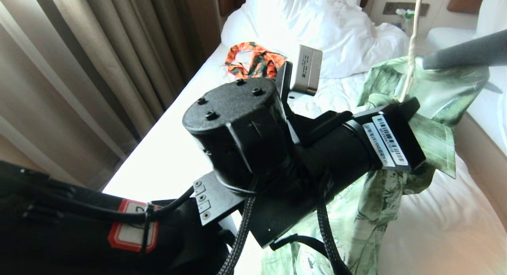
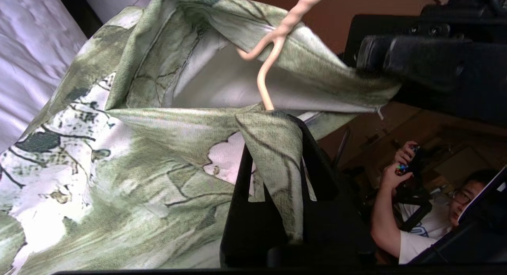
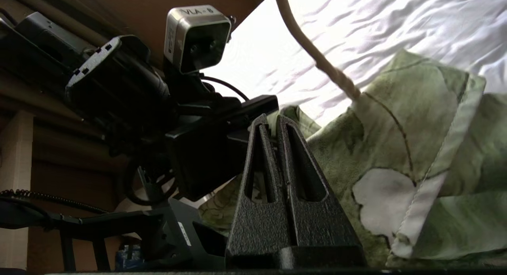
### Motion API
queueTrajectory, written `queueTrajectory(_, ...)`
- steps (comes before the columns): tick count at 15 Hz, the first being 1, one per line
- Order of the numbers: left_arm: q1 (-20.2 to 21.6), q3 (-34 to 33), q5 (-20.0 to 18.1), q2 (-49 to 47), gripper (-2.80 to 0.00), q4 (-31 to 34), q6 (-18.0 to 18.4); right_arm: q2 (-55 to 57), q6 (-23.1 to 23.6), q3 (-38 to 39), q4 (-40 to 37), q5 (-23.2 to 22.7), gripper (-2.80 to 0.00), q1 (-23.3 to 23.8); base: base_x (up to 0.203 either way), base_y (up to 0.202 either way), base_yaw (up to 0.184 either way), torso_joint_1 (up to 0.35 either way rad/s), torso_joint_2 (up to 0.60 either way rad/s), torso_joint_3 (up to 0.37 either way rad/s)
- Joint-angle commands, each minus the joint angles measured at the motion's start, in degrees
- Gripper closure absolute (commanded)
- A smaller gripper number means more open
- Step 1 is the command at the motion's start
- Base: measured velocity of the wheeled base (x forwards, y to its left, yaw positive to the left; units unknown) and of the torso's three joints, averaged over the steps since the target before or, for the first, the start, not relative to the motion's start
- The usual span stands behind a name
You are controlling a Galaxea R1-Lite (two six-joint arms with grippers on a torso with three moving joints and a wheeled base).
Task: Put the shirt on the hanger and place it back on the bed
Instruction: Take the clothes hanger out of the clothes
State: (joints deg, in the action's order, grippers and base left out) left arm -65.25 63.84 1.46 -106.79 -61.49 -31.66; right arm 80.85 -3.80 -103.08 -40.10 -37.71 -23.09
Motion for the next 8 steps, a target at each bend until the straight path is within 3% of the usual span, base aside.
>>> queueTrajectory(1, -0.69, -0.66, 0.81, -0.79, 0.00, -1.03, -0.16, -0.13, 0.11, 0.01, 0.65, -1.22, 0.00, -0.22, 0.000, 0.000, 0.000, 0.000, 0.00, 0.000)
queueTrajectory(8, -0.76, -0.55, 2.17, -0.14, 0.00, -3.73, 2.08, -2.00, 0.19, 2.71, 0.37, -1.74, 0.00, -2.28, 0.000, 0.000, 0.000, 0.000, 0.00, 0.000)
